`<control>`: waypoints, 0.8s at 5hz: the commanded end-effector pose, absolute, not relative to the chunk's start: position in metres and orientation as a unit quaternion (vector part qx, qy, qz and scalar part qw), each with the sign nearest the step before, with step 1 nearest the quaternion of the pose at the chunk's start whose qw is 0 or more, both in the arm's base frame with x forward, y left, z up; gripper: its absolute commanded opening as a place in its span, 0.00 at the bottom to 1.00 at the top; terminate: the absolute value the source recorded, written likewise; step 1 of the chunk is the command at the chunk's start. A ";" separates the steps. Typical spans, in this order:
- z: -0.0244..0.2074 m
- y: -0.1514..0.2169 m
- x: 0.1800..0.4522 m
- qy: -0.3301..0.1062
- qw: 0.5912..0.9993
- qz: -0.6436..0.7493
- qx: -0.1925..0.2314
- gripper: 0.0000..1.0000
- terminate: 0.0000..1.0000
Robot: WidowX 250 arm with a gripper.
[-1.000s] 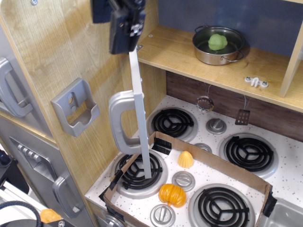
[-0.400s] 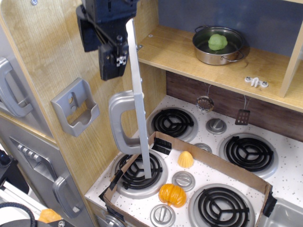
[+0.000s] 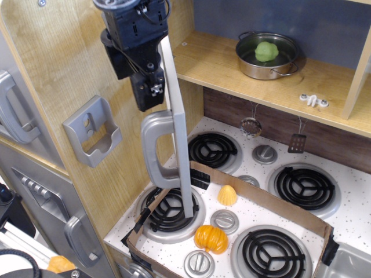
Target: Close microwave
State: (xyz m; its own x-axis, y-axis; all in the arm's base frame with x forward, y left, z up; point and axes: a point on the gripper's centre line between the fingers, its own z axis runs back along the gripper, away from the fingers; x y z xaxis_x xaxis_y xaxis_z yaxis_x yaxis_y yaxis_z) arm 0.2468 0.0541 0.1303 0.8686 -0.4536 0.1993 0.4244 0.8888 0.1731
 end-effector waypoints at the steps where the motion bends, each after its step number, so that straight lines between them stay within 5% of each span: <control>1: 0.121 0.040 0.274 -0.169 0.957 -0.232 0.035 1.00 0.00; 4: 0.098 0.002 0.318 -0.224 0.938 -0.264 -0.010 1.00 0.00</control>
